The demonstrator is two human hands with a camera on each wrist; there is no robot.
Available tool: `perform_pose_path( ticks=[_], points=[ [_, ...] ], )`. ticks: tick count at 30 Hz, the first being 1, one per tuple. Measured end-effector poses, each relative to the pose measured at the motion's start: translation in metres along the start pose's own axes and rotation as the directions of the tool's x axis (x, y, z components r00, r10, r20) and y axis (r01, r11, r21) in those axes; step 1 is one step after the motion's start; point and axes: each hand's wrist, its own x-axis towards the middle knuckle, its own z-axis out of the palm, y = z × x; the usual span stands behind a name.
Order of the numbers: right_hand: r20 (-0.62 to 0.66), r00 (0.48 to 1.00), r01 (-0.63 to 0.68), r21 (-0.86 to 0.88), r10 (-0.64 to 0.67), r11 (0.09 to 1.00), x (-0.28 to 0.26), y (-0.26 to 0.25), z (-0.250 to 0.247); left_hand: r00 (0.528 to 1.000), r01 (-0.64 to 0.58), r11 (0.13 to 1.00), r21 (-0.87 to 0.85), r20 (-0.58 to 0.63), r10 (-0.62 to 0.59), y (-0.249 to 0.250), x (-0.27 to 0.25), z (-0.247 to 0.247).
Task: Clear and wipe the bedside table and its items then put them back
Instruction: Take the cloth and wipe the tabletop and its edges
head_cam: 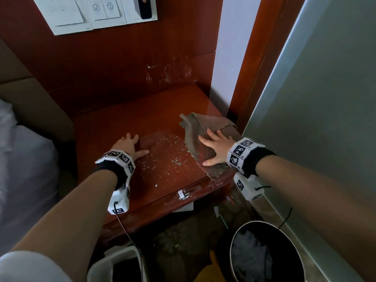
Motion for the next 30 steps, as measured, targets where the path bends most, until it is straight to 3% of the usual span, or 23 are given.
perform_pose_path(
  ticks=[30],
  points=[
    [-0.063, 0.998, -0.027, 0.007, 0.028, 1.0, 0.067, -0.029, -0.049, 1.0, 0.006, 0.995, -0.102, 0.013, -0.005, -0.001, 0.002, 0.0]
  ],
)
